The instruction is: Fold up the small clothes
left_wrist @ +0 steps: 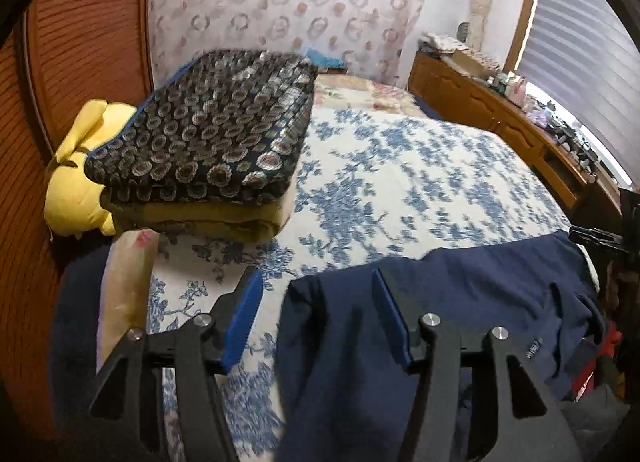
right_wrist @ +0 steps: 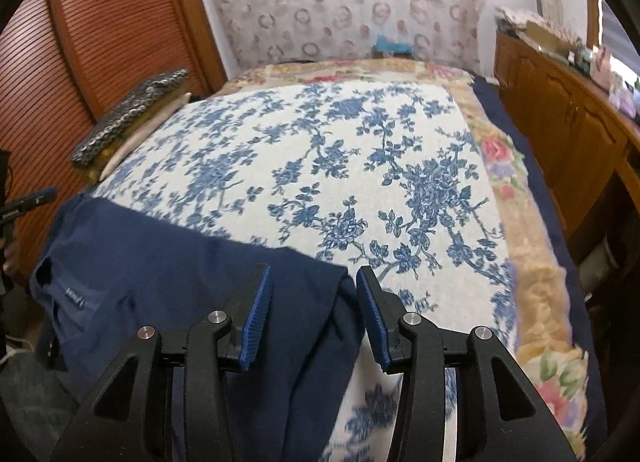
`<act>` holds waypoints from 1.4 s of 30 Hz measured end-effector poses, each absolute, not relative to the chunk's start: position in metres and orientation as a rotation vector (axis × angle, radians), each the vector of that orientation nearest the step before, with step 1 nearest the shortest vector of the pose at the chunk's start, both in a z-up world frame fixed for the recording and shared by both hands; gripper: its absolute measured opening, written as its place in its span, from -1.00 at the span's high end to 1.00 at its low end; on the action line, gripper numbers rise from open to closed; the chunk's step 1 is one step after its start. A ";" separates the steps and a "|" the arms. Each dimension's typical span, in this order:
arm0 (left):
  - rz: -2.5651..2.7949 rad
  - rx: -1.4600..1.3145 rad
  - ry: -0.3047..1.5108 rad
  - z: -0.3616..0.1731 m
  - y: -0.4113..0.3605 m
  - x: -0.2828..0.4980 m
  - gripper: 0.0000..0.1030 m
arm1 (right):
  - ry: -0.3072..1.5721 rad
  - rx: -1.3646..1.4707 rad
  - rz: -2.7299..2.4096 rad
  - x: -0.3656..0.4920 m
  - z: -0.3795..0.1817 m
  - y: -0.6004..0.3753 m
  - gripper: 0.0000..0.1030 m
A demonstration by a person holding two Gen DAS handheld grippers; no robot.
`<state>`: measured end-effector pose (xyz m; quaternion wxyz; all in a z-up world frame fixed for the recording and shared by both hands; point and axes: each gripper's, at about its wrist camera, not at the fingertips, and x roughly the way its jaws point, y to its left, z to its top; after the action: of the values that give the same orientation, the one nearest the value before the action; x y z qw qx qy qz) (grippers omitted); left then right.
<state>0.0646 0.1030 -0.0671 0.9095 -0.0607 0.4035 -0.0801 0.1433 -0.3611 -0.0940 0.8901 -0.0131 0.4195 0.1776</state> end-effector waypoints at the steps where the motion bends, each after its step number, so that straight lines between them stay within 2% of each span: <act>1: -0.172 -0.140 0.850 -0.072 0.105 0.069 0.04 | 0.875 -0.027 0.365 0.146 -0.096 -0.361 0.14; 8: -0.197 -0.173 0.921 -0.097 0.099 0.076 0.04 | 0.903 -0.023 0.361 0.154 -0.107 -0.352 0.17; 9: -0.193 -0.170 0.927 -0.100 0.098 0.076 0.04 | 0.901 -0.017 0.367 0.153 -0.108 -0.352 0.27; 11: -0.175 -0.161 0.938 -0.105 0.099 0.076 0.04 | 0.870 0.005 0.407 0.147 -0.105 -0.354 0.84; 12: -0.170 -0.163 0.942 -0.108 0.100 0.075 0.04 | 0.835 0.017 0.413 0.143 -0.099 -0.356 0.99; 16: -0.171 -0.172 0.928 -0.109 0.102 0.074 0.03 | 0.702 0.065 0.326 0.122 -0.075 -0.373 0.98; 21: -0.176 -0.168 0.926 -0.108 0.100 0.078 0.04 | 0.748 0.022 0.316 0.124 -0.086 -0.366 0.98; 23: -0.191 -0.177 0.913 -0.108 0.100 0.078 0.63 | 0.757 0.030 0.319 0.127 -0.089 -0.367 0.98; 24: -0.200 -0.190 0.903 -0.106 0.100 0.076 0.79 | 0.758 0.038 0.322 0.128 -0.090 -0.368 0.98; 25: -0.191 -0.180 0.879 -0.101 0.098 0.071 0.81 | 0.759 0.038 0.322 0.128 -0.090 -0.368 0.98; 29: -0.159 -0.213 0.767 -0.078 0.106 0.048 0.81 | 0.765 0.006 0.318 0.128 -0.094 -0.366 0.98; 37: -0.153 -0.160 0.821 -0.091 0.097 0.064 0.70 | 0.759 -0.007 0.312 0.129 -0.093 -0.365 0.95; 39: -0.151 -0.159 0.845 -0.097 0.095 0.068 0.66 | 0.767 0.003 0.307 0.131 -0.092 -0.370 0.75; 40: -0.150 -0.157 0.859 -0.101 0.094 0.070 0.61 | 0.777 0.001 0.300 0.133 -0.093 -0.371 0.47; 41: -0.148 -0.154 0.871 -0.104 0.094 0.070 0.58 | 0.782 -0.001 0.298 0.134 -0.094 -0.371 0.37; 42: -0.147 -0.152 0.881 -0.107 0.094 0.071 0.55 | 0.789 0.003 0.305 0.135 -0.097 -0.372 0.36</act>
<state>0.0713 0.0939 -0.1073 0.8991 -0.0732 0.4256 -0.0710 0.1352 -0.3718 -0.0967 0.9118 0.0016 0.3830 0.1481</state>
